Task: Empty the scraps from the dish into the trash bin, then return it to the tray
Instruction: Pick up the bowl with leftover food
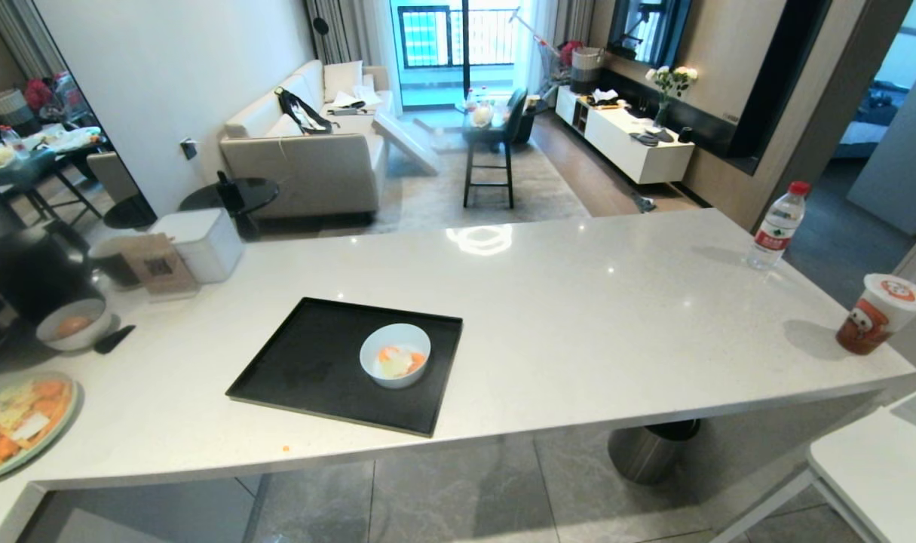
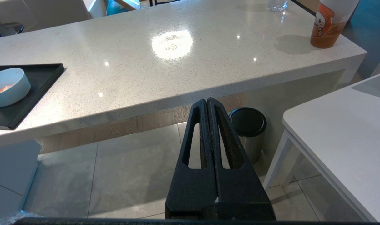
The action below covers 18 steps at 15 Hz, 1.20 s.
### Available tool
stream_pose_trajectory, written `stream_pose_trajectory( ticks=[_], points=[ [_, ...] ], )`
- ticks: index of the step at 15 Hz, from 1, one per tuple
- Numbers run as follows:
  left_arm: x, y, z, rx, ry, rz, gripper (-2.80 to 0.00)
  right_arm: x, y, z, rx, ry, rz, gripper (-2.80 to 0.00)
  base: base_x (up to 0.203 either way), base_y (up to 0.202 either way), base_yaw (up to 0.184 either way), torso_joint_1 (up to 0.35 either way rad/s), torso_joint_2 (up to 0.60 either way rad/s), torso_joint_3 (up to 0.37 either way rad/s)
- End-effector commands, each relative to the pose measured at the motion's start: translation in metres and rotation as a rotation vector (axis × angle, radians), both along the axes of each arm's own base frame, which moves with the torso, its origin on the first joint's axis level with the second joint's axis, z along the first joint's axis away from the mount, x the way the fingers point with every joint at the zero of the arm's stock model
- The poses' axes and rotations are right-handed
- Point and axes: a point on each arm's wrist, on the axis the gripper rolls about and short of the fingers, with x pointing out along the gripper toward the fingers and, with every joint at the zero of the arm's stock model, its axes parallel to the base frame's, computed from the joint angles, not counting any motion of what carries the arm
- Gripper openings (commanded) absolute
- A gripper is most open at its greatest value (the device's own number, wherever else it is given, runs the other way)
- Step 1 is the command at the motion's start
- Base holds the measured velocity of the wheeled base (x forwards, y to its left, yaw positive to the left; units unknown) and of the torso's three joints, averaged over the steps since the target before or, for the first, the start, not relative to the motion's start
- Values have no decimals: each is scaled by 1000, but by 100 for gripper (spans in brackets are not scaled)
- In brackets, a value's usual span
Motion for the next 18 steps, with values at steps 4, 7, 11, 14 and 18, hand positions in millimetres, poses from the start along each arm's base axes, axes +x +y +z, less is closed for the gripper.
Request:
stream_pose_trajectory(
  ticks=[4,7,11,14,18],
  points=[
    [0,0,0,0,-1,0,-280,0,0,0,1,-1,0,-280,0,0,0,0,0,0],
    [0,0,0,0,-1,0,-280,0,0,0,1,-1,0,-280,0,0,0,0,0,0],
    [0,0,0,-2,-1,0,-280,0,0,0,1,-1,0,-280,0,0,0,0,0,0],
    [0,0,0,-2,-1,0,-280,0,0,0,1,-1,0,-280,42,0,-1,-2,1,0],
    [0,0,0,-2,-1,0,-280,0,0,0,1,-1,0,-280,193,0,1,11,0,-1]
  ],
)
